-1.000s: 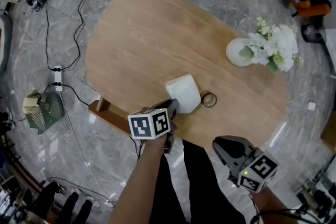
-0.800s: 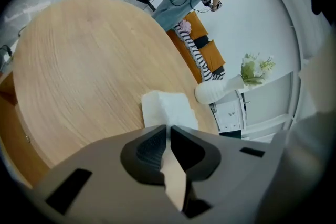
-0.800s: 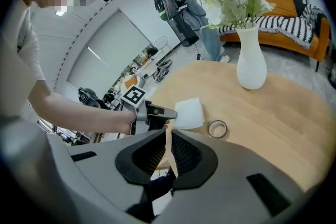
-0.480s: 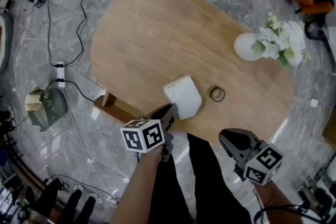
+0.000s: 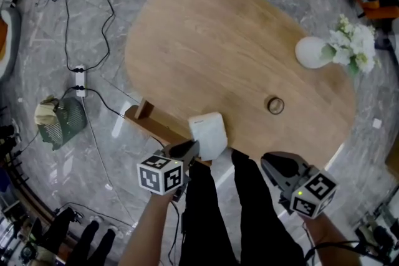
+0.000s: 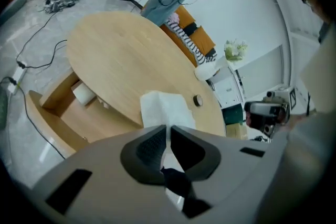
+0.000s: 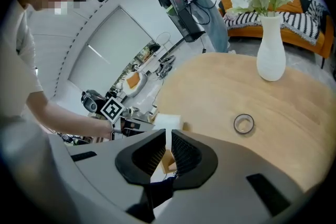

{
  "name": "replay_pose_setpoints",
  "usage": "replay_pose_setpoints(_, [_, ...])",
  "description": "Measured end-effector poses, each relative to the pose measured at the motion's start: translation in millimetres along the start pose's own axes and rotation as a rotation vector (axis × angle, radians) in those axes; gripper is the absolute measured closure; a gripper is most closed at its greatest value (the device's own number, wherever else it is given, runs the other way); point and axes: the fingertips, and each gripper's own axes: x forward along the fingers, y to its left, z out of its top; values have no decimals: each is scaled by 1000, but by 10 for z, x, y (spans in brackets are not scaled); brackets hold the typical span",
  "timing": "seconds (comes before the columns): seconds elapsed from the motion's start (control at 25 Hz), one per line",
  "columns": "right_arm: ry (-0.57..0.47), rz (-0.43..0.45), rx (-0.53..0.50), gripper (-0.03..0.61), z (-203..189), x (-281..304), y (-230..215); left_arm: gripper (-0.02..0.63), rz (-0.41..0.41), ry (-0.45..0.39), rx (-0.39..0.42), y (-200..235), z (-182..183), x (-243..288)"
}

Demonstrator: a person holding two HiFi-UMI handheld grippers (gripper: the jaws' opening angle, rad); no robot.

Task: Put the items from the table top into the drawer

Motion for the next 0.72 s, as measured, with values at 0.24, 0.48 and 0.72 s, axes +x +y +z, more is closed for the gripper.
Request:
replay_pose_setpoints(0.24, [15, -10, -3, 528, -92, 95, 90, 586, 2, 76, 82, 319, -246, -292])
replay_pose_setpoints(0.48, [24, -15, 6, 528, -197, 229, 220, 586, 18, 206, 214, 681, -414, -430])
replay_pose_setpoints(0.72, [26, -12, 17, 528, -244, 377, 348, 584, 47, 308, 306, 1021, -440, -439])
